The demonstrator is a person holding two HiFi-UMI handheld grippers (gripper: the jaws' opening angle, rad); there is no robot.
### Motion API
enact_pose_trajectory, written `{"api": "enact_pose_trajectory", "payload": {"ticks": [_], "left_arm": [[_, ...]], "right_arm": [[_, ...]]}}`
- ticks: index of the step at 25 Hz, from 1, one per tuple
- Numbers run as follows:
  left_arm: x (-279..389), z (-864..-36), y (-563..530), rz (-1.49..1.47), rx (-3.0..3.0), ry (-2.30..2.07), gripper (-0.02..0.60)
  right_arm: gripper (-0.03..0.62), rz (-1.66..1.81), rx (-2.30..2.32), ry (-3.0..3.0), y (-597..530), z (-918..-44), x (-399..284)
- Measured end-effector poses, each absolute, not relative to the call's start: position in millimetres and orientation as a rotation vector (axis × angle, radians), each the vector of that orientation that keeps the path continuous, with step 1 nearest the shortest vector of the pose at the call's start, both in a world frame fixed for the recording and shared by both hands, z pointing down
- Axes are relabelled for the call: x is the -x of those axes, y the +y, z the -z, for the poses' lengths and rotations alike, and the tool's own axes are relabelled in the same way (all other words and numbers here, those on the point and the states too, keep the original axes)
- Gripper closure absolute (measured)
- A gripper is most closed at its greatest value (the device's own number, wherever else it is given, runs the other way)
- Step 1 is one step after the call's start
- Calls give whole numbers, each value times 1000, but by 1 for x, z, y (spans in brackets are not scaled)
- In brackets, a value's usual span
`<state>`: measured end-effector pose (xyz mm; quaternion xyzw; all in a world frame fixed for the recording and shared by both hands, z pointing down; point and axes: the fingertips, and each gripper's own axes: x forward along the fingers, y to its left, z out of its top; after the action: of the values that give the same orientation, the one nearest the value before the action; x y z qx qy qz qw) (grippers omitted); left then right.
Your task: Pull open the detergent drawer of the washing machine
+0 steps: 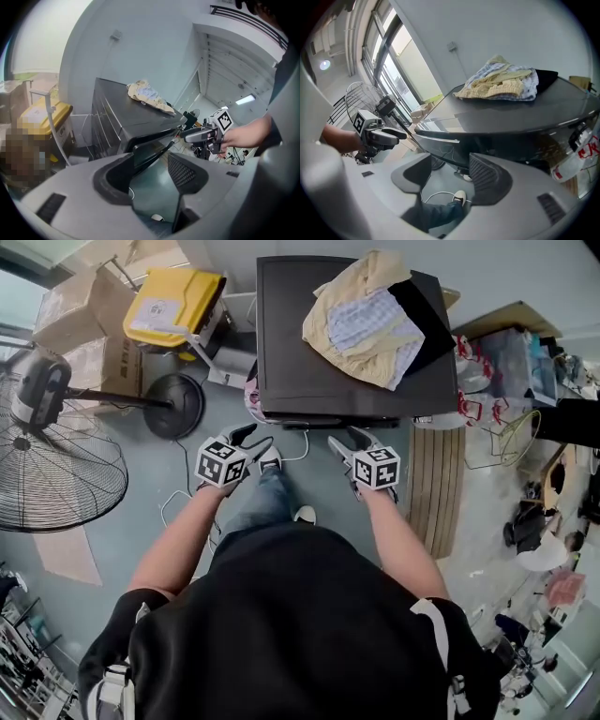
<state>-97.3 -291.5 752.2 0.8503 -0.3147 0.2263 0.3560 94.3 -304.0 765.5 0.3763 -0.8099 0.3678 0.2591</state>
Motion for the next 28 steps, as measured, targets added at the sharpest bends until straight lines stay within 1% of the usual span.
{"api": "enact_pose_trajectory", "payload": {"ticks": [6, 19, 25, 28], "left_arm": [[95, -767, -301, -578, -2182, -810, 354], [86, -780, -317, -579, -2187, -817, 391], [85, -784, -320, -593, -2181, -839, 400], [85, -786, -320, -604, -2179, -861, 410]], "right_arm": [[340, -994, -1021, -2194, -309, -774, -89], [355, -980, -1003, -2223, -321, -776, -77], [368, -968, -1006, -2234, -327, -775, -77], [389, -964, -1013, -2232, -327, -776, -78]]}}
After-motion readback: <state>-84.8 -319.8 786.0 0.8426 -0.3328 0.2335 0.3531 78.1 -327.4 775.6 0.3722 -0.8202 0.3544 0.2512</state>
